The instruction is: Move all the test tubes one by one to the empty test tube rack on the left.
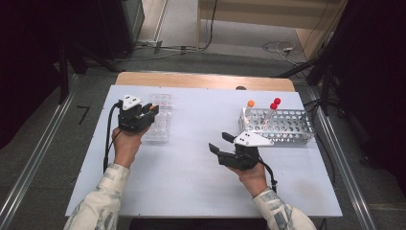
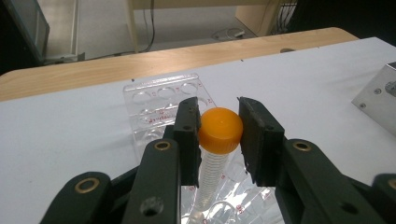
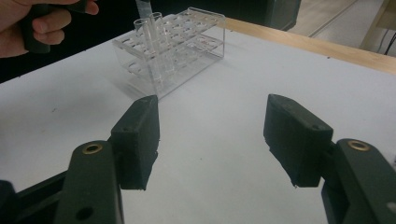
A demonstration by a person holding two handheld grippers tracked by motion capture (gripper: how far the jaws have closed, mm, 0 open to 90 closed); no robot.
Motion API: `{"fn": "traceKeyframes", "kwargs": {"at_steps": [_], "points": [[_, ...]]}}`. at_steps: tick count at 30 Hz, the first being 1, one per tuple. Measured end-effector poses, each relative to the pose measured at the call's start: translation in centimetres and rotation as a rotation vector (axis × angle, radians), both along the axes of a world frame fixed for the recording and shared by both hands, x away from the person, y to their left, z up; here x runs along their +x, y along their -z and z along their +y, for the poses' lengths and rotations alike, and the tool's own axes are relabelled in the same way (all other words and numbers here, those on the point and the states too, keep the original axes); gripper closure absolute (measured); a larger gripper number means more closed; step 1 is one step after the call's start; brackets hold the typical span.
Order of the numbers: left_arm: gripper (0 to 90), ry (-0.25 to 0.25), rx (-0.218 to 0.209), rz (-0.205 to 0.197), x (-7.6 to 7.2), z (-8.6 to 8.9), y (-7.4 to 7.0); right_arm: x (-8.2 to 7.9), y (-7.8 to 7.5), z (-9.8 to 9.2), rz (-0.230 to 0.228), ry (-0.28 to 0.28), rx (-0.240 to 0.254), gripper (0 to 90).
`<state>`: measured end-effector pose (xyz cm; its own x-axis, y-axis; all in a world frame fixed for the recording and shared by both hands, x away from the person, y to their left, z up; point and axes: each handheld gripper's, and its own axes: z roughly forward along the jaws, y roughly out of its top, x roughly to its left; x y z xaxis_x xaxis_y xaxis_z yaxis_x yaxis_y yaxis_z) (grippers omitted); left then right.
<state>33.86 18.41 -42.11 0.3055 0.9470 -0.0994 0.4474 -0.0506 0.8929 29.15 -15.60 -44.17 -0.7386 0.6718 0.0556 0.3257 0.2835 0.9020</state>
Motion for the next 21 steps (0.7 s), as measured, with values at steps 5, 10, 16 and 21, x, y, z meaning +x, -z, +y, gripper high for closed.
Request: {"fn": "traceKeyframes", "kwargs": {"at_steps": [5,10,16,21], "points": [[65.2,0.002,-0.02,0.011,0.0,0.1,0.2,0.0,0.0,0.0,0.0,0.001,-0.001,34.7],[62.2,0.004,-0.044,0.005,-0.3,0.3,-0.1,0.0,0.0,-0.1,0.002,0.007,0.002,34.7],[45.8,0.003,-0.08,-0.002,-1.3,0.3,-0.5,0.4,-0.2,-0.7,-0.002,0.041,0.016,35.9],[28.9,0.0,-0.085,-0.005,-2.3,0.1,-0.7,1.1,-0.3,-1.9,-0.005,0.103,0.019,36.4]]}}
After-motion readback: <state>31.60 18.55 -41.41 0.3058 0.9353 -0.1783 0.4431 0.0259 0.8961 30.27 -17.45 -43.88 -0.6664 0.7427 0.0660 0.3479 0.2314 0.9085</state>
